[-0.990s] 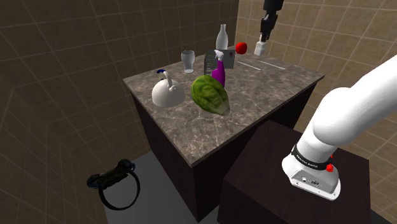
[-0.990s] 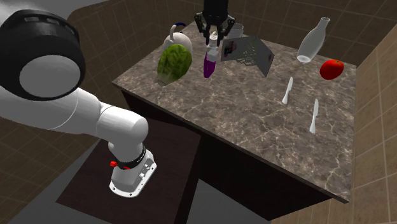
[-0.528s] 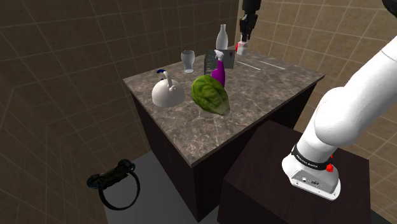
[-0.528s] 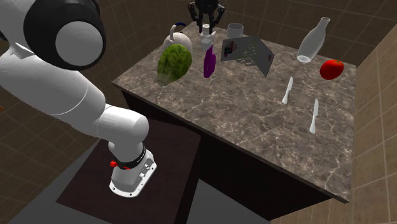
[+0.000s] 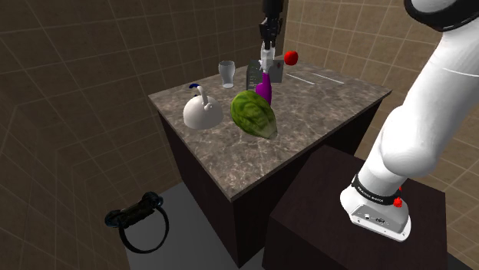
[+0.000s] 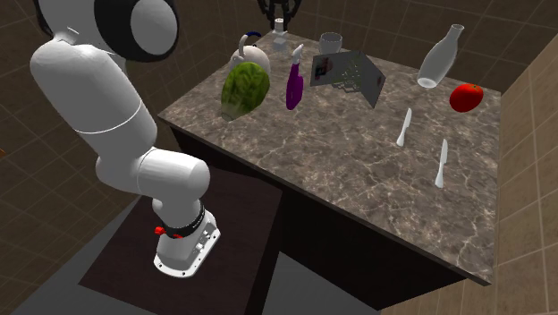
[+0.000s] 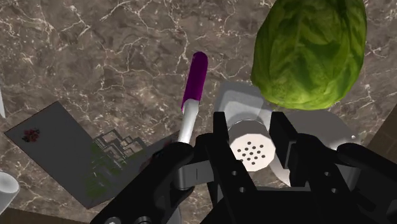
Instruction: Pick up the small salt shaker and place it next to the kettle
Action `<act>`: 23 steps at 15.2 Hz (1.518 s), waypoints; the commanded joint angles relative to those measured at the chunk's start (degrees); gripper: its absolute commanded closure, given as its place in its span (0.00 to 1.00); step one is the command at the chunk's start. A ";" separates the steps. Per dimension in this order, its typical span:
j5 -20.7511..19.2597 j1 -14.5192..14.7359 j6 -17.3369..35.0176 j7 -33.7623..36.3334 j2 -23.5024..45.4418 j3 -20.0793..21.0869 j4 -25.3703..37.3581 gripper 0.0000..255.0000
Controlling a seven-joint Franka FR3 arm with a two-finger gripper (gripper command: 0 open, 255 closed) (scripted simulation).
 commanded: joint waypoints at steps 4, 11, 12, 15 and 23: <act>2.93 1.21 -2.23 2.76 9.39 1.33 11.19 1.00; 5.50 1.64 -4.42 5.19 19.08 2.50 22.77 1.00; 5.40 1.77 -3.48 5.21 18.75 2.51 21.51 1.00; 5.14 2.10 -0.71 5.27 17.87 2.55 17.88 1.00; 4.76 2.68 6.10 5.34 16.49 2.66 9.73 1.00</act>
